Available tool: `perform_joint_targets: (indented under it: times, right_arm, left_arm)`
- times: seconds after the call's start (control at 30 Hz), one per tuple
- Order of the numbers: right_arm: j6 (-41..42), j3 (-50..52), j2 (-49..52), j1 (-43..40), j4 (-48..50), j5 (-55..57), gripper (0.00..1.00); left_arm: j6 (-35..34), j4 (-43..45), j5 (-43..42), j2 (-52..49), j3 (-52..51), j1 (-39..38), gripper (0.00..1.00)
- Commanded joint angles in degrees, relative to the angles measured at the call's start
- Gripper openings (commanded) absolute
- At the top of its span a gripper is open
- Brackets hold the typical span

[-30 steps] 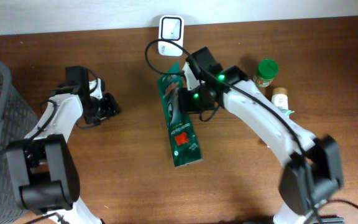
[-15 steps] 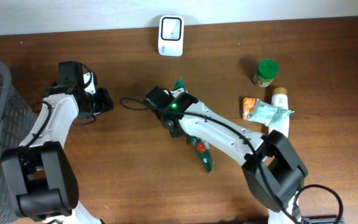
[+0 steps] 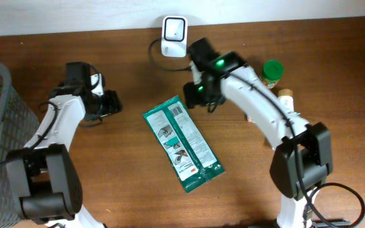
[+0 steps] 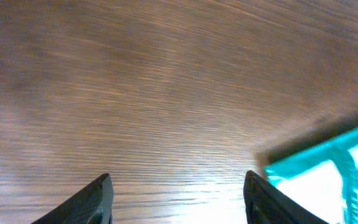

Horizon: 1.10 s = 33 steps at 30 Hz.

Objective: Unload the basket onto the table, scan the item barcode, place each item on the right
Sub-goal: 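Lift the glove pack upright with the right gripper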

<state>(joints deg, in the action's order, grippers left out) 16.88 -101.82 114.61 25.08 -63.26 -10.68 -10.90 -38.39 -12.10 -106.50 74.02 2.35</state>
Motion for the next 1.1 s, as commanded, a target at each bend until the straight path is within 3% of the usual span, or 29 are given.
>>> perform_joint_targets:
  times: [0.0,0.13,0.23,0.3,0.6,0.7,0.87,0.97,1.07]
  right_arm:
    - [-7.8,0.7,2.3,-3.9,-2.9,-10.6,0.63]
    - [-8.5,0.8,5.1,-5.2,-3.9,-10.5,0.63]
    - [-8.5,0.8,5.1,-5.2,-3.8,-9.9,0.63]
    - [-8.5,0.8,5.1,-5.2,-3.9,-9.9,0.62]
    - [-8.5,0.8,5.1,-5.2,-3.9,-9.9,0.62]
    - [-8.5,1.2,5.1,-5.2,-4.2,-10.2,0.62]
    - [-8.5,8.2,5.1,-5.2,-0.3,-14.7,0.66]
    - [-8.5,14.2,5.1,-5.2,6.6,-22.8,0.78]
    - [-7.5,21.2,5.1,-5.2,13.7,-28.2,0.79]
  left_arm:
    - [0.5,-0.2,-7.9,1.1,0.9,-4.6,0.53]
    - [1.9,-0.3,-9.8,0.7,0.9,-11.8,0.29]
    - [8.2,-0.2,-11.8,-2.2,0.9,-16.0,0.08]
    - [10.8,-0.2,-12.7,-3.7,0.9,-16.9,0.05]
    - [15.3,-3.5,-7.5,-8.8,0.8,-16.8,0.00]
    - [15.3,0.9,0.5,-10.0,0.8,-16.8,0.00]
    - [15.0,10.1,1.5,-10.8,0.8,-16.8,0.00]
    - [11.1,11.0,3.0,-10.8,0.8,-15.9,0.00]
    - [6.3,9.2,2.9,-10.8,0.8,-14.0,0.00]
